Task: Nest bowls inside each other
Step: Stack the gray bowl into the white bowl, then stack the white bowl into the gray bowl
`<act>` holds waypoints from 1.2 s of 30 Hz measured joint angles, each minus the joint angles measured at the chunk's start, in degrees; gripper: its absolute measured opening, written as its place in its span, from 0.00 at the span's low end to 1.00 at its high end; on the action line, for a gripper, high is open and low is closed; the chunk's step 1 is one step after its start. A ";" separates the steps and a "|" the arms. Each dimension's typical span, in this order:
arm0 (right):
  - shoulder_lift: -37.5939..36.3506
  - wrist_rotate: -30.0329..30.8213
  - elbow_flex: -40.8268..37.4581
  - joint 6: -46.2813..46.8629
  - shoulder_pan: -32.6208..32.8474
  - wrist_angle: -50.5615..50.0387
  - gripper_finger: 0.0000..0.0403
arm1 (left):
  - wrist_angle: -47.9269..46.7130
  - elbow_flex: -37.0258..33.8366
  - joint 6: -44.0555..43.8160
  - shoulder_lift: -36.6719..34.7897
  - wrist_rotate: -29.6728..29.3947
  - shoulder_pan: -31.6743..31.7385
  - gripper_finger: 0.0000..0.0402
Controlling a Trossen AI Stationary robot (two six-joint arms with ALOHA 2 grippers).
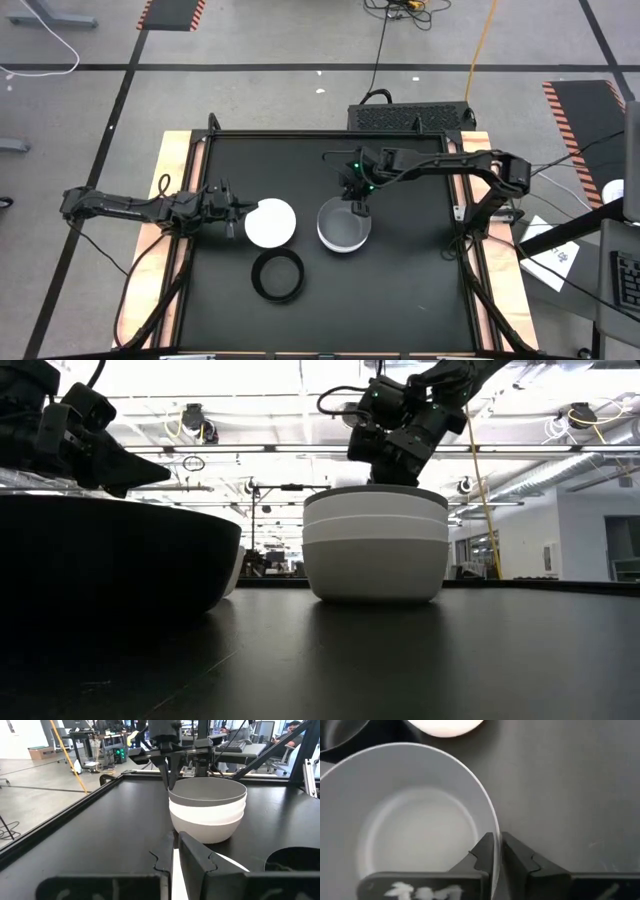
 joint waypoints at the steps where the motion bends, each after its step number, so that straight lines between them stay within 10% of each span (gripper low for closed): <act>1: -0.24 0.01 0.00 0.07 0.00 0.01 0.08 | 0.00 0.00 -0.02 -0.02 0.00 0.00 0.08; 15: -6.96 -3.26 0.07 0.04 0.00 2.81 0.51 | -0.17 0.00 -0.37 -0.02 0.03 0.00 0.08; 24: -12.51 -5.08 0.07 -1.26 1.74 3.10 0.05 | -0.17 0.00 -0.58 -0.02 0.08 0.00 0.08; 36: -26.87 -8.73 -17.38 5.67 2.46 20.39 0.00 | -0.17 0.00 -0.43 -0.02 0.39 0.00 0.08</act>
